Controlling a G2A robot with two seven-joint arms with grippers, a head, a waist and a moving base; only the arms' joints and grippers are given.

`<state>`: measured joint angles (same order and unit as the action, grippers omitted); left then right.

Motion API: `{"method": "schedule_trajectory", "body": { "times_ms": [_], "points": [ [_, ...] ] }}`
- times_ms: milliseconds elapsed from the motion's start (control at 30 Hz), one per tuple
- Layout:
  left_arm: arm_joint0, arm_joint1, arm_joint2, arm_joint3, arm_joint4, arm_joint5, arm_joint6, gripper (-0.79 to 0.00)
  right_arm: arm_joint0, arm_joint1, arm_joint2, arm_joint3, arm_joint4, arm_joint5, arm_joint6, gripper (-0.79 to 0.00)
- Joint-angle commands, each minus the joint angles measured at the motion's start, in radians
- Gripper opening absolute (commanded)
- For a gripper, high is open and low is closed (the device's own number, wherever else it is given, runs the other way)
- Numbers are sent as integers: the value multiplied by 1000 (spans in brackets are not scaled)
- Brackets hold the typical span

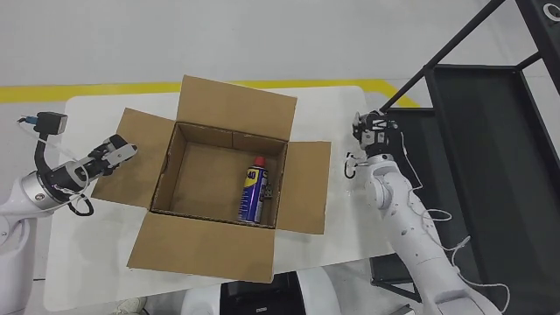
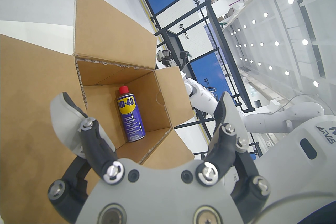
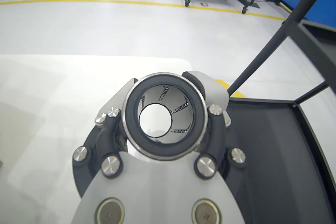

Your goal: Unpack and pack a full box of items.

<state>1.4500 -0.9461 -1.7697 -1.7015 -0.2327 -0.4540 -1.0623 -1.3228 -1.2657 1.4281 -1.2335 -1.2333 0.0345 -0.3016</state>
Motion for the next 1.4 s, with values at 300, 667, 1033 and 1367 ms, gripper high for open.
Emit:
{"method": "schedule_trajectory", "body": {
  "times_ms": [300,667,1033,1367],
  "points": [
    [0,0,0,0,0,0,0,0,-236,31,107,-535,-38,-183,169,-785],
    [0,0,0,0,0,0,0,0,-284,44,34,-754,-67,-432,327,-785],
    [0,0,0,0,0,0,0,0,-206,34,-227,-757,-132,-545,483,-785],
    [0,0,0,0,0,0,0,0,-90,3,-426,-627,-208,-452,498,-785]
  ]
}}
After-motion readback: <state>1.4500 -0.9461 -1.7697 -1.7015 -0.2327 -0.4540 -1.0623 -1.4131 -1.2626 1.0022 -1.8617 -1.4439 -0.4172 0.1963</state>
